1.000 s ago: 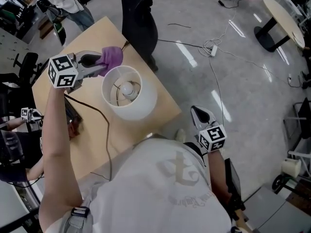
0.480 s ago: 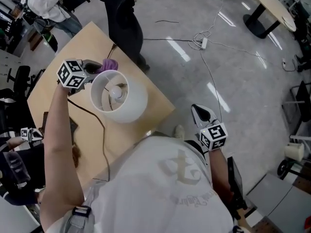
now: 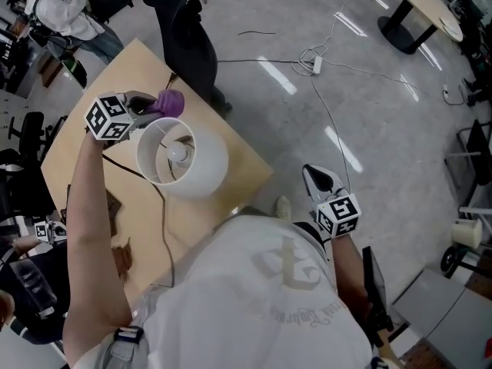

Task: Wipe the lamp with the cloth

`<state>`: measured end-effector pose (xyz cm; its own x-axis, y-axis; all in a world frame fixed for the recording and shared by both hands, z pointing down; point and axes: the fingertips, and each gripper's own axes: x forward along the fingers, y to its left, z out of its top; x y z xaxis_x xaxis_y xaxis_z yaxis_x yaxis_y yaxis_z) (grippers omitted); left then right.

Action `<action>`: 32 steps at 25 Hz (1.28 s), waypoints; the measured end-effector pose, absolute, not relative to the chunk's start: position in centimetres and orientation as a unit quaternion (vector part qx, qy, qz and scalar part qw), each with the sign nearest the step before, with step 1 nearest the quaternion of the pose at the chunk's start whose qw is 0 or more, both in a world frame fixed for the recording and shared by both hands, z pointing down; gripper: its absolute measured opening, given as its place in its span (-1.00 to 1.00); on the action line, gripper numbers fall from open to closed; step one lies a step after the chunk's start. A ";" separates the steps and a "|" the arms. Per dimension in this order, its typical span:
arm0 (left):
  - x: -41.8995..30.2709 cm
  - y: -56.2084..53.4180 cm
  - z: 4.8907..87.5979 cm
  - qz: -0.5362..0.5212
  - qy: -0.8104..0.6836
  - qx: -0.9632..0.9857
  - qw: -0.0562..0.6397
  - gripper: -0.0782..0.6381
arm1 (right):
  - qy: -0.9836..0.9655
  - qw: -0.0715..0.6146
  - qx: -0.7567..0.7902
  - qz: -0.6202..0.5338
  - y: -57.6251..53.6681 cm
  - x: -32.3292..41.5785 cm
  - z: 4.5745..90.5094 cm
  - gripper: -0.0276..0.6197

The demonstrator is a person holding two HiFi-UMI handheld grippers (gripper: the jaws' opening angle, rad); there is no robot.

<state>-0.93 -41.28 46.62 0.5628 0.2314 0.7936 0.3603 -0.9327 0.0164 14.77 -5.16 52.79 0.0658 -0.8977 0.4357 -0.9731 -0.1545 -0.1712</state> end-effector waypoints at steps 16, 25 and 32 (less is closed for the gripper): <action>2.1 -35.1 41.9 -0.462 -0.353 -0.806 0.116 -0.47 | -0.641 0.079 0.728 0.231 -5.7 14.6 53.9 -0.88; 3.8 -36.0 50.2 -0.542 -0.364 -0.748 0.117 -0.47 | -0.627 0.077 0.735 0.245 -5.0 14.7 54.4 -0.88; 4.5 -37.6 52.3 -0.545 -0.318 -0.759 0.162 -0.47 | -0.626 0.071 0.736 0.246 -4.0 14.4 55.0 -0.88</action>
<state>4.55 -37.58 52.28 0.2046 0.3062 0.9297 0.6591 -0.7453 0.1004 14.44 -4.04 55.03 0.0940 -0.8871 0.4519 -0.9572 -0.2053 -0.2038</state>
